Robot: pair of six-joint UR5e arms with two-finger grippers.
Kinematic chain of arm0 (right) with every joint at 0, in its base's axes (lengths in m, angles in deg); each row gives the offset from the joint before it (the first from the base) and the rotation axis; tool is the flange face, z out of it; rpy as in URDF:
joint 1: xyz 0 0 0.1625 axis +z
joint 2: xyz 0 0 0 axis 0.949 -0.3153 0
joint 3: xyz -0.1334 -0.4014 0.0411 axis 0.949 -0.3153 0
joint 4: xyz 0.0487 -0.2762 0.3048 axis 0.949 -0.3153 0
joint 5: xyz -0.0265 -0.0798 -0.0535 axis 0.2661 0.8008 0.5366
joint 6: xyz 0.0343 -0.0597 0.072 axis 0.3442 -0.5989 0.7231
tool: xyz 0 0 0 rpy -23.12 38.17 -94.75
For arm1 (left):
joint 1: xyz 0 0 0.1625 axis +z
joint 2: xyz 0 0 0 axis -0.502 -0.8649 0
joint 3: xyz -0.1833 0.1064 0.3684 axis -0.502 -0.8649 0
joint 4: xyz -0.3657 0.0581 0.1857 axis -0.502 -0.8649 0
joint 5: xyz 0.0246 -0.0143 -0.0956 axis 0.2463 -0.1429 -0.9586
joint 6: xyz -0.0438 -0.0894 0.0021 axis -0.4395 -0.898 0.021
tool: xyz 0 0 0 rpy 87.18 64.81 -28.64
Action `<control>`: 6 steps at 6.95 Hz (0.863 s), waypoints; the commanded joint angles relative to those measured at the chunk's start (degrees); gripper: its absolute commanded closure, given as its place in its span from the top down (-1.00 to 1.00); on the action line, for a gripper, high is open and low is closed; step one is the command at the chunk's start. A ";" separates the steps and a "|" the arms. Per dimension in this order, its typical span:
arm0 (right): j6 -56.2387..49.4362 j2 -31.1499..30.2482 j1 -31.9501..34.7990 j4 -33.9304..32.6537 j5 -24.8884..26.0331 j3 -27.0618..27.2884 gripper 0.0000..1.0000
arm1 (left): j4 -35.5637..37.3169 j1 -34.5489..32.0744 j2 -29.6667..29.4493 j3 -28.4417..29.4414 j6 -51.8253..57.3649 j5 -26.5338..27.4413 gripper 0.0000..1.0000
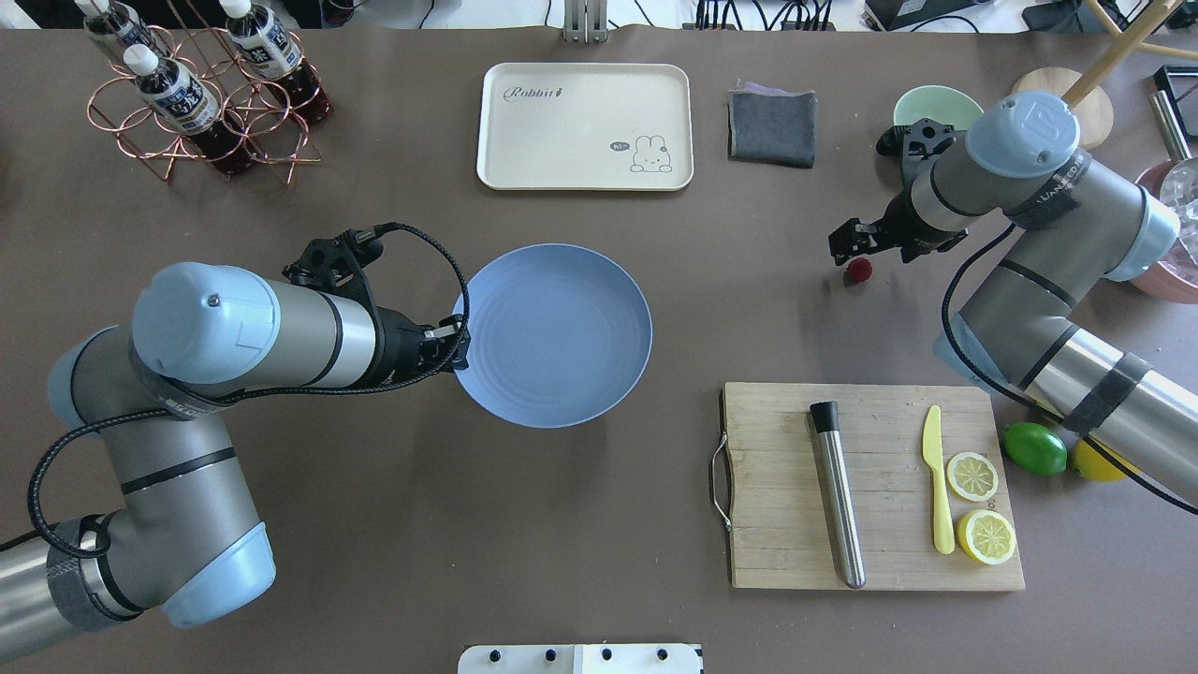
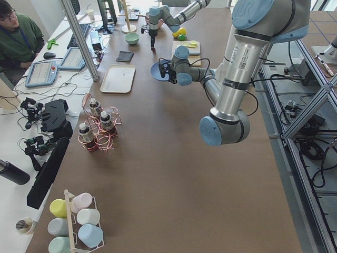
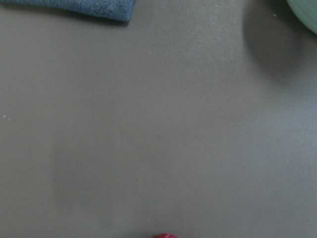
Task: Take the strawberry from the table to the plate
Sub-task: 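Push the blue plate to center with left gripper while right grasps strawberry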
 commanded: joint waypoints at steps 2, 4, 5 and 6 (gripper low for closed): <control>2.17 0.57 -1.76 0.23 0.05 0.26 0.86 | -0.03 0.80 0.07 -0.38 -0.44 0.99 -1.00; 2.35 0.49 -1.68 0.23 0.14 0.17 0.37 | -0.12 0.97 0.16 -0.20 -0.35 0.99 -1.00; 2.17 0.40 -1.41 0.23 0.14 -0.27 0.38 | -0.12 1.23 -0.01 -0.03 -0.35 0.99 -1.00; 2.00 0.31 -1.06 0.23 0.14 -0.27 0.38 | -0.12 1.24 -0.10 -0.02 -0.35 0.99 -1.00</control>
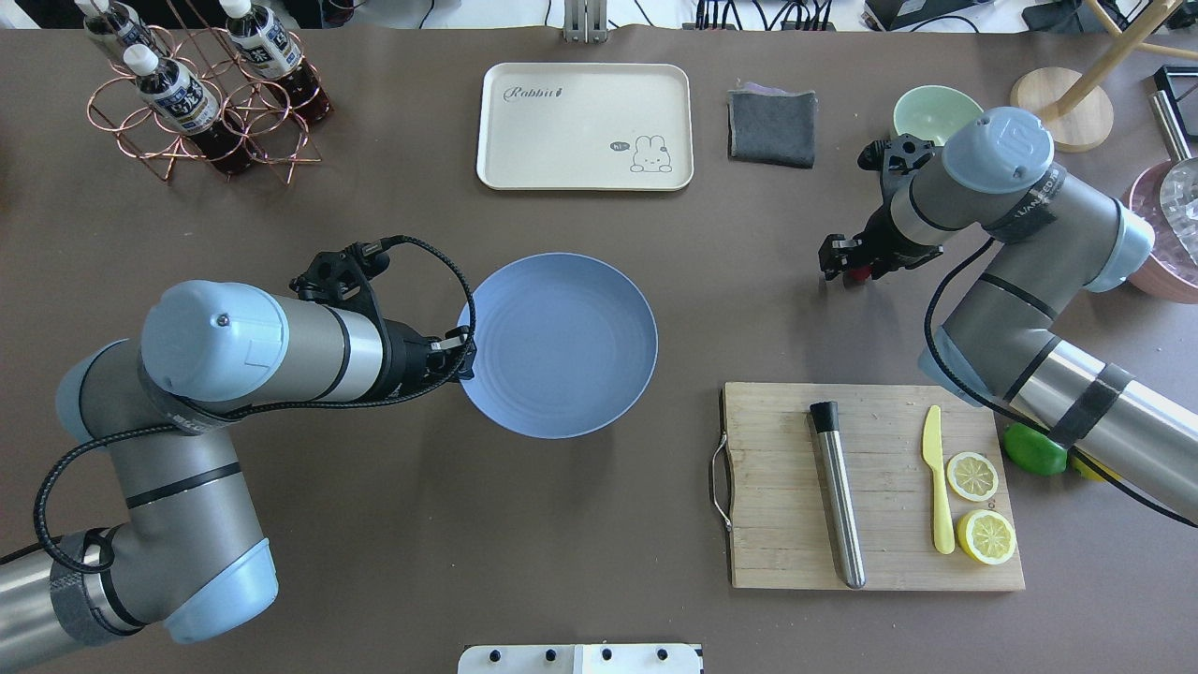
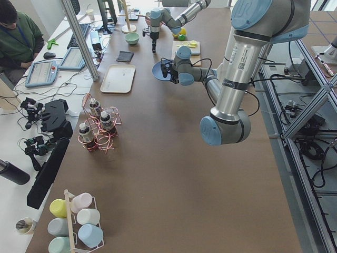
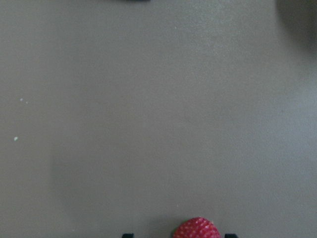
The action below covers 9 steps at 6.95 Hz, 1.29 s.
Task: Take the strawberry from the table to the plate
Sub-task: 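Push the blue plate to center with left gripper while right grasps strawberry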
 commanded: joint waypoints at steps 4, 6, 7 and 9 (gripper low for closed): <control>-0.10 -0.01 0.71 0.00 0.18 -0.15 -0.99 | -0.09 0.19 0.05 0.51 0.44 0.00 -1.00; -0.37 0.17 0.62 0.00 0.97 0.20 -1.00 | -0.09 4.38 0.49 0.60 0.18 3.57 -1.00; -0.19 0.17 0.70 0.00 0.97 0.38 -1.00 | -0.09 7.02 0.23 0.77 0.00 5.78 -1.00; -0.10 0.43 1.67 -0.44 0.36 1.51 -1.00 | -1.05 9.33 -0.38 3.75 0.00 8.08 -1.00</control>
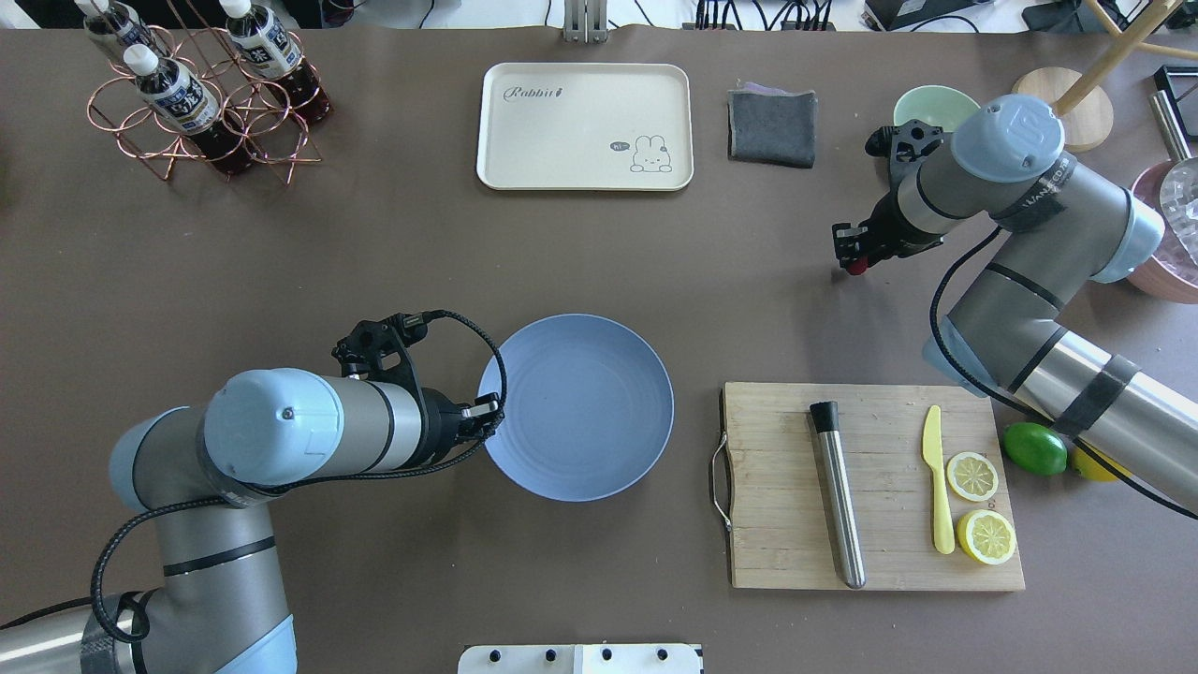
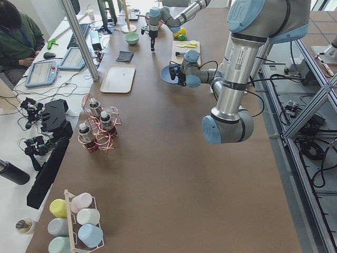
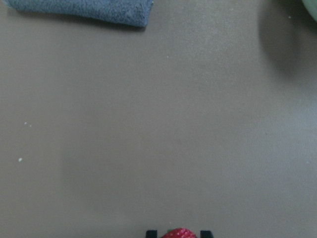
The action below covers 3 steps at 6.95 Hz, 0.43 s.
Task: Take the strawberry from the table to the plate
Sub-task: 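Lift the strawberry with the right gripper while the left arm withdraws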
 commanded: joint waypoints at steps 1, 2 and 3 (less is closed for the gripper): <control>0.05 0.09 0.61 -0.48 -0.35 1.28 -1.00 | -2.23 1.16 -0.69 3.14 0.18 1.46 -1.00; -0.04 0.09 0.96 -0.57 -0.53 1.29 -1.00 | -2.25 0.81 -1.47 4.20 0.19 1.55 -0.92; 0.05 0.44 1.31 -0.66 -0.70 1.37 -1.00 | -2.34 0.46 -1.65 4.21 0.19 2.59 0.37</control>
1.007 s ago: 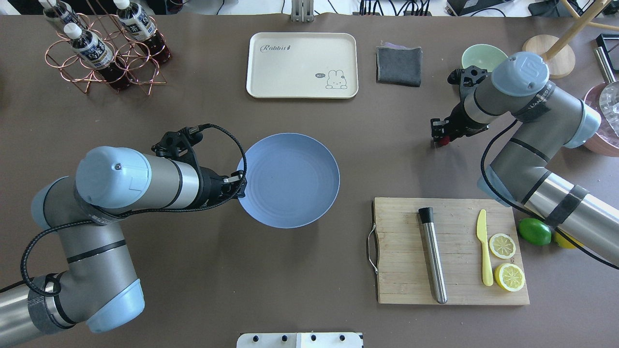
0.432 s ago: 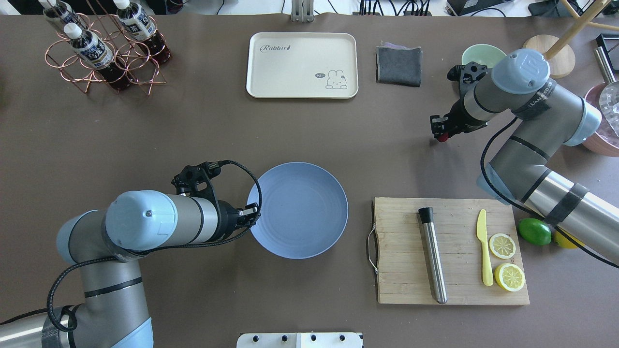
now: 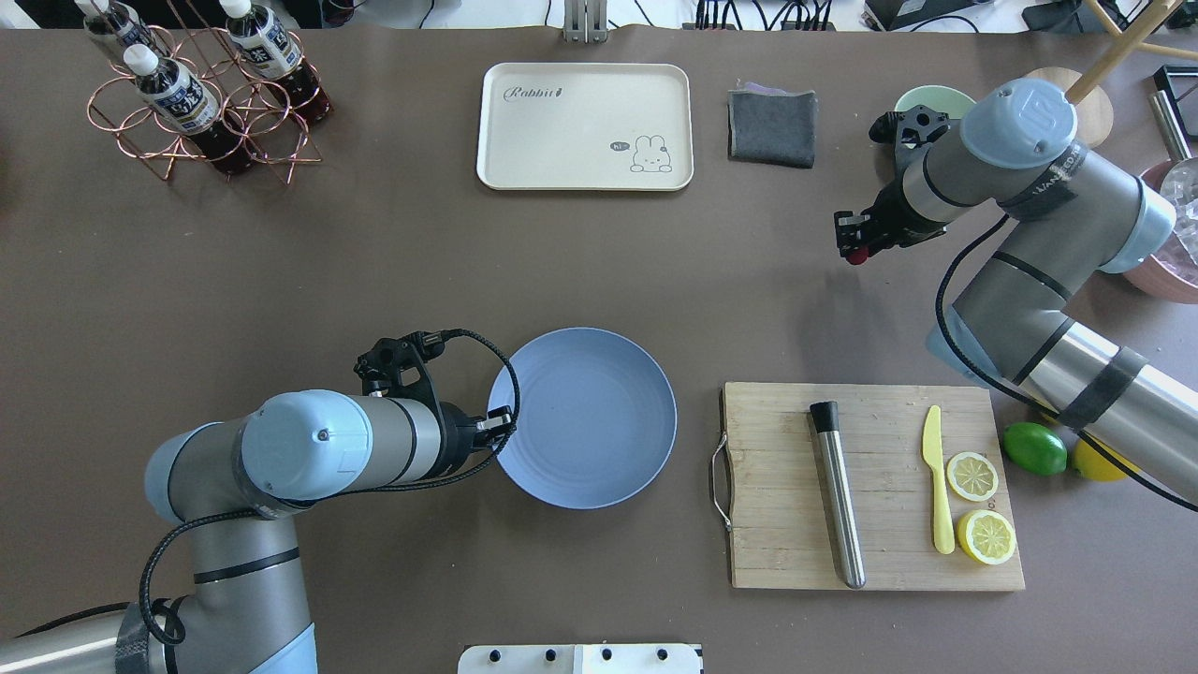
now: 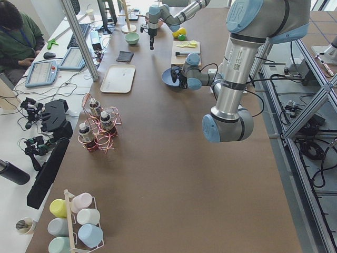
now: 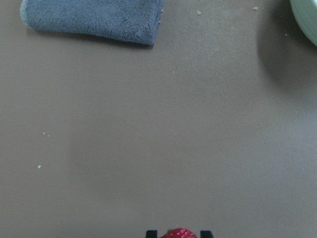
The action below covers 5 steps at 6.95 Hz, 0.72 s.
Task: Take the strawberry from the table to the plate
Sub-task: 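Lift the strawberry with the right gripper while the left arm withdraws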
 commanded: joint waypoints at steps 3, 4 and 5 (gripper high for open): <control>0.39 1.48 0.58 -2.13 -1.26 2.76 -1.00 | 0.36 -4.97 -0.51 0.12 2.37 0.96 0.97; 0.91 1.66 0.49 -6.06 -1.26 6.43 -1.00 | 1.15 -10.22 0.10 -0.15 13.01 -3.66 0.97; 2.22 2.09 -0.38 -9.15 -1.08 9.69 -1.00 | 1.24 -14.80 2.45 -0.15 27.30 -7.97 0.97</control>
